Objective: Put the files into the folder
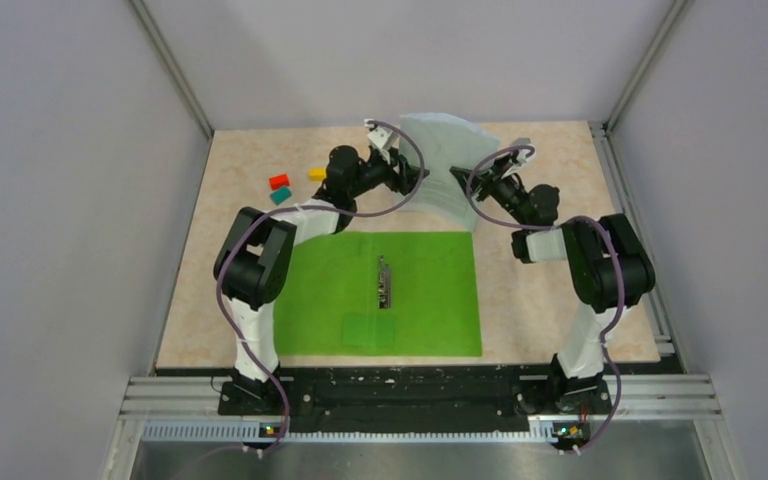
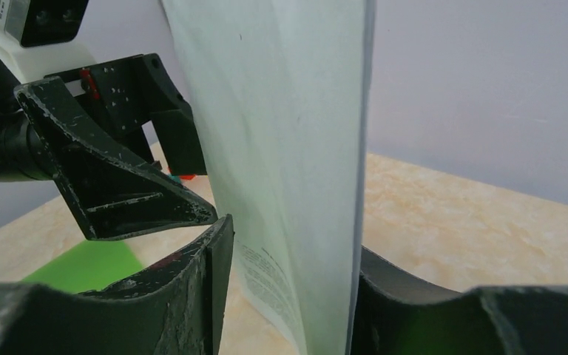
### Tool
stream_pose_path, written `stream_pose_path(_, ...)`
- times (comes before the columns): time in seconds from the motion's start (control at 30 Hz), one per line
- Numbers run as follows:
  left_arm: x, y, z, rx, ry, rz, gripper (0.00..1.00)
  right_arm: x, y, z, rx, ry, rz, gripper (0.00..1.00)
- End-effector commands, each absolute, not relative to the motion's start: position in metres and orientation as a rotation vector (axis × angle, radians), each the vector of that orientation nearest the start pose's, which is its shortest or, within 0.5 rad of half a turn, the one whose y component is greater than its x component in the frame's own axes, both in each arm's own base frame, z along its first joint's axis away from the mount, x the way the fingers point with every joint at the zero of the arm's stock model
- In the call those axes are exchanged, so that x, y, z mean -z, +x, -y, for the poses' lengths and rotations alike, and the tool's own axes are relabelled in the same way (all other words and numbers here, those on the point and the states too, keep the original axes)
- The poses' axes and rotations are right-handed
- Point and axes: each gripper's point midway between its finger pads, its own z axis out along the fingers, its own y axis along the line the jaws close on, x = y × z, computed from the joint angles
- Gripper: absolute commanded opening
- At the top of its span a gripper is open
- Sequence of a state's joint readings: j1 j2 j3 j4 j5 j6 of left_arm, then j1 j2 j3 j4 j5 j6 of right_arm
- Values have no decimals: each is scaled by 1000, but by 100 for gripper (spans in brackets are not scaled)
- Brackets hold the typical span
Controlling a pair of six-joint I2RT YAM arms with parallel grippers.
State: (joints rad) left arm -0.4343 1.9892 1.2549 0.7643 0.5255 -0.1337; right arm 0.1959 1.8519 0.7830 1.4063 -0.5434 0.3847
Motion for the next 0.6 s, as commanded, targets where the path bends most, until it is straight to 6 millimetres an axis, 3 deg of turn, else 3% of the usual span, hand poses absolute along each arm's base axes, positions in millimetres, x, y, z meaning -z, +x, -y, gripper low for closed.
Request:
stream_pose_path(0.0, -222, 469, 342, 967, 692, -1388, 72, -223, 448, -193, -862, -387, -1232, 46)
stream_pose_path(0.23, -223, 470, 343, 984, 673, -1384, 71, -224, 445, -192, -888, -398, -1238, 44)
stream_pose_path(0.4, -228, 470, 344, 994, 668, -1378, 69, -222, 443, -195, -913, -409, -1243, 24)
stream_pose_path(0.5, -230, 471, 344, 994, 670, -1374, 67, -229, 442, -197, -925, -421, -1228, 2)
stream_pose_path(0.57, -235, 470, 342, 982, 673, -1365, 67, -244, 440, -198, -923, -435, -1202, 0)
